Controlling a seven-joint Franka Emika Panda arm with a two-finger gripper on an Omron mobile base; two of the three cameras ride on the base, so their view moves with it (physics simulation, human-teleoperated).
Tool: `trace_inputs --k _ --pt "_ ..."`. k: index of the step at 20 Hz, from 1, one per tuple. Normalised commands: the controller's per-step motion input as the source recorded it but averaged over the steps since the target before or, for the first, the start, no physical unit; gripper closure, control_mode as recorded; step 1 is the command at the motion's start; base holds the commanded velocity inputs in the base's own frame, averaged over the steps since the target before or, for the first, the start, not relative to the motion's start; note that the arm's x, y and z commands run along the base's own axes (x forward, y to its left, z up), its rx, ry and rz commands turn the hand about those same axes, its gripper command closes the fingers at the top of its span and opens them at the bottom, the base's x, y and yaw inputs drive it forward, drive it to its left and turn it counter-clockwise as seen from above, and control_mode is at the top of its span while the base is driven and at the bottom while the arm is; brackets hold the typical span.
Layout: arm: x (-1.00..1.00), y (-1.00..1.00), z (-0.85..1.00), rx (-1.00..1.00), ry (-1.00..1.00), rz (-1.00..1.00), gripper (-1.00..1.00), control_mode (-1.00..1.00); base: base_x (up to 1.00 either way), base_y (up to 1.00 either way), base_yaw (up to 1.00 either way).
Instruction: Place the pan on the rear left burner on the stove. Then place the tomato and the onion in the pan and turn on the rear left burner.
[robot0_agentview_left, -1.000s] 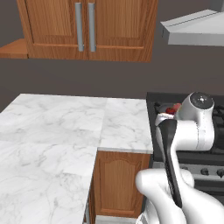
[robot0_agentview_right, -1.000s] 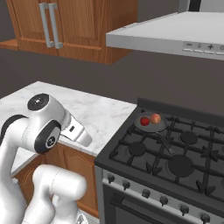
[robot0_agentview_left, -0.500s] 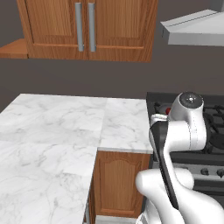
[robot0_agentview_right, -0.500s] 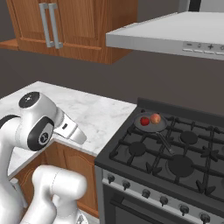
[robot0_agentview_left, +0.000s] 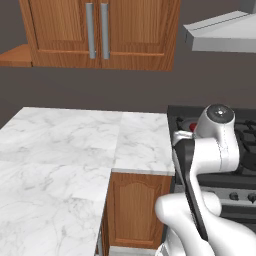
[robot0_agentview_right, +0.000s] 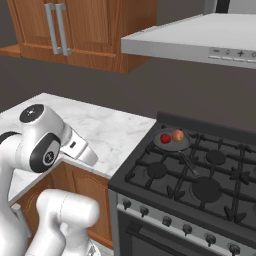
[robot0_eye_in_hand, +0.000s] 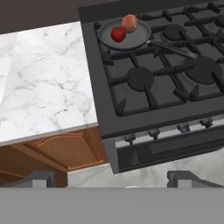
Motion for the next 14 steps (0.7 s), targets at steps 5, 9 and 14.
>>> trace_inputs --k 5,9,14 --pt "-0.05 0.0 0.0 0.0 0.0 0.0 -1.0 1.0 -0.27 0.0 0.0" --pt "0.0 0.0 0.0 0.0 0.0 0.0 -1.0 1.0 -0.41 0.0 0.0" --pt "0.0 0.0 0.0 0.0 0.0 0.0 -1.0 1.0 -0.34 0.0 0.0"
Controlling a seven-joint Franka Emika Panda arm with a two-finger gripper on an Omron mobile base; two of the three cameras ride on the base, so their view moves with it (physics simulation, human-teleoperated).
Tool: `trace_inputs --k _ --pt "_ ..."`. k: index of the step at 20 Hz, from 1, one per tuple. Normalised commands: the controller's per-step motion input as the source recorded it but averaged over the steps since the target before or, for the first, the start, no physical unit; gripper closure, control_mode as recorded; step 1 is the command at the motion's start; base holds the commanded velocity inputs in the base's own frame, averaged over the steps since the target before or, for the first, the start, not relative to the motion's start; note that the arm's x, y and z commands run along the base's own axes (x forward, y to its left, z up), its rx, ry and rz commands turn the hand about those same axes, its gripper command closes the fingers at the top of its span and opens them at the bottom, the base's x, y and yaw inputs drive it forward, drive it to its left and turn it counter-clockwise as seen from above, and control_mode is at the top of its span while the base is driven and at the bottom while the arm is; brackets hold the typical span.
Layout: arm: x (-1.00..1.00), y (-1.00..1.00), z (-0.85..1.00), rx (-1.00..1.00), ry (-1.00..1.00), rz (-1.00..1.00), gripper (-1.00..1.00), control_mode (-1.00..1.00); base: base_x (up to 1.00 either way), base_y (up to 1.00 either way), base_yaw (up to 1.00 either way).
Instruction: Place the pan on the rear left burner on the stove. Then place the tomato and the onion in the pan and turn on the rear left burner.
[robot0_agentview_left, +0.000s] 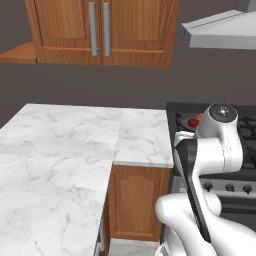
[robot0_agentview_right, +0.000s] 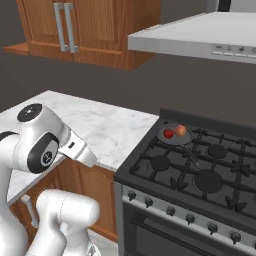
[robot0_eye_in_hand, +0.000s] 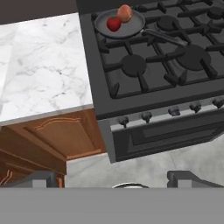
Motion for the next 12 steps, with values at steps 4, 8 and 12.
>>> trace_inputs --k 4,8,12 --pt "0.0 0.0 0.0 0.0 0.0 0.0 -1.0 1.0 -0.34 0.0 0.0" --pt "0.0 0.0 0.0 0.0 0.0 0.0 -1.0 1.0 -0.42 0.0 0.0" --pt "0.0 0.0 0.0 0.0 0.0 0.0 -1.0 1.0 -0.5 0.0 0.0"
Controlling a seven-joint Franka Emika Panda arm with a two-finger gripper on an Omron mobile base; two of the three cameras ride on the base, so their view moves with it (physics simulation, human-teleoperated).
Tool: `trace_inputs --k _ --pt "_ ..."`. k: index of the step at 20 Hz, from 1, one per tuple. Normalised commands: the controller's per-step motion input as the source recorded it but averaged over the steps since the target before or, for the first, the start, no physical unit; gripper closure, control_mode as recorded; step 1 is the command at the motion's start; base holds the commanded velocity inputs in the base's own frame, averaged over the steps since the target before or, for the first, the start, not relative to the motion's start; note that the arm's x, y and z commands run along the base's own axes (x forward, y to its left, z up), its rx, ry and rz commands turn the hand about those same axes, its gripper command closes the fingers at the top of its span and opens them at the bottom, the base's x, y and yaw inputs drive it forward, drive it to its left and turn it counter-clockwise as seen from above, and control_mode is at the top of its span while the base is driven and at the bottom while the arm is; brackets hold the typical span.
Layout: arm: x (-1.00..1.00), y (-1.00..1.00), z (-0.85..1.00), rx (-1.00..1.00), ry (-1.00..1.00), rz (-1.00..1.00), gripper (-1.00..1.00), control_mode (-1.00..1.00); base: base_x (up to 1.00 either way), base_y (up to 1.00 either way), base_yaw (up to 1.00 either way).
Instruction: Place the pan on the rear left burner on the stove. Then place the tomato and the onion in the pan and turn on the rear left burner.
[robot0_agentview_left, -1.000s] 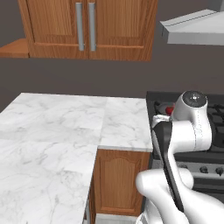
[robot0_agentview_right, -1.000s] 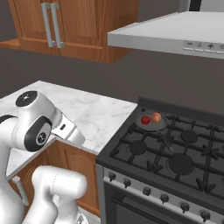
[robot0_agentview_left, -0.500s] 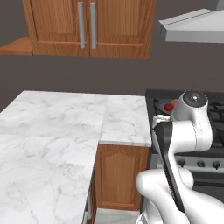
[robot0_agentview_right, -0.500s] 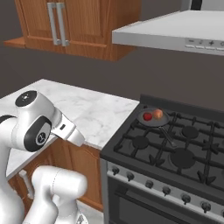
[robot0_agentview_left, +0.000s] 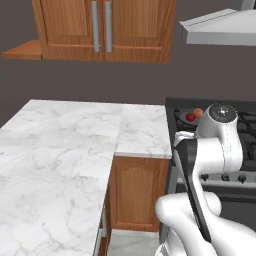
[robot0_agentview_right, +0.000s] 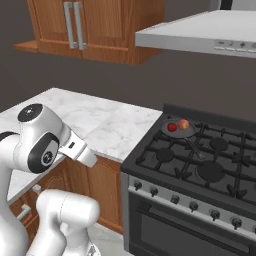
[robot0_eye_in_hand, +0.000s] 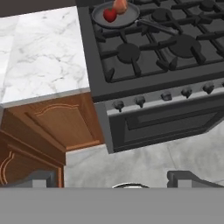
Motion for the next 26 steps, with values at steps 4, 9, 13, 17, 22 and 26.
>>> trace_inputs --k 4,9,13,17,22,26 --pt "0.0 0.0 0.0 0.0 0.0 0.0 -1.0 1.0 -0.52 -0.02 0.0" --pt "0.0 0.0 0.0 0.0 0.0 0.0 -1.0 1.0 -0.45 -0.06 0.0" --pt "0.0 0.0 0.0 0.0 0.0 0.0 -1.0 1.0 -0.45 -0.1 0.0" --pt "0.0 0.0 0.0 0.0 0.0 0.0 -1.0 1.0 -0.53 -0.12 0.0" --pt "0.0 0.0 0.0 0.0 0.0 0.0 -1.0 1.0 -0.44 -0.08 0.0" --pt "0.0 0.0 0.0 0.0 0.0 0.0 -1.0 1.0 -0.38 -0.05 0.0"
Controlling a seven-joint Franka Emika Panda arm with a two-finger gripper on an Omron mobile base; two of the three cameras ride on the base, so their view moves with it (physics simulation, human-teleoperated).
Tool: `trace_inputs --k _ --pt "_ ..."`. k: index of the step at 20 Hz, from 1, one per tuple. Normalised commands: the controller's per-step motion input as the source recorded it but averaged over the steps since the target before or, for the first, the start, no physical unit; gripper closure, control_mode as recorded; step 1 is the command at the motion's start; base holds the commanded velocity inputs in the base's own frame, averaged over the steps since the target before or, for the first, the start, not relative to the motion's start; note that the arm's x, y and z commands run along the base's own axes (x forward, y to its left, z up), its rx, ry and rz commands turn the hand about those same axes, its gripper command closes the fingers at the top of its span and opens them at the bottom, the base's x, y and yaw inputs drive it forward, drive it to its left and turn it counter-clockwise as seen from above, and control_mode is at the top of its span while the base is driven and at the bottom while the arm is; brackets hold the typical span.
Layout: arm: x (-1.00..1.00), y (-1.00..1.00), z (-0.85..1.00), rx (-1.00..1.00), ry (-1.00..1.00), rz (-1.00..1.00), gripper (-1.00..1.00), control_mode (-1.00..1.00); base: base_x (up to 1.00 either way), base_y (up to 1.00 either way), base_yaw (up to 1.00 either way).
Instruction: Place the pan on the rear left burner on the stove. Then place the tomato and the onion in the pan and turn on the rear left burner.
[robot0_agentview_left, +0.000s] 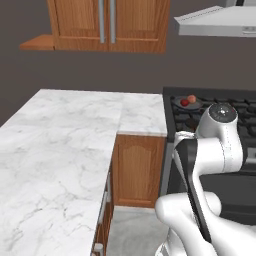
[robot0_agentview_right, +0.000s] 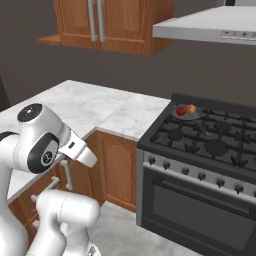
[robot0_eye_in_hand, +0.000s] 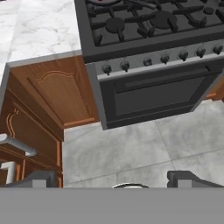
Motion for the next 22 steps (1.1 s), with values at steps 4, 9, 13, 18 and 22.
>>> trace_inputs --k 4,9,13,18,22 --pt "0.0 0.0 0.0 0.0 0.0 0.0 -1.0 1.0 -0.34 -0.03 0.0" --pt "-0.23 -0.02 0.0 0.0 -0.02 0.0 -1.0 -1.0 -0.06 0.0 0.0" --pt "-0.08 -0.17 0.0 0.0 0.0 0.01 -1.0 -1.0 0.0 0.0 0.0" --pt "0.0 -0.3 0.0 0.02 0.0 0.04 -1.0 -1.0 0.0 0.0 0.0" --pt "0.0 -0.31 -0.01 0.03 -0.04 0.06 -1.0 -1.0 0.0 0.0 0.0"
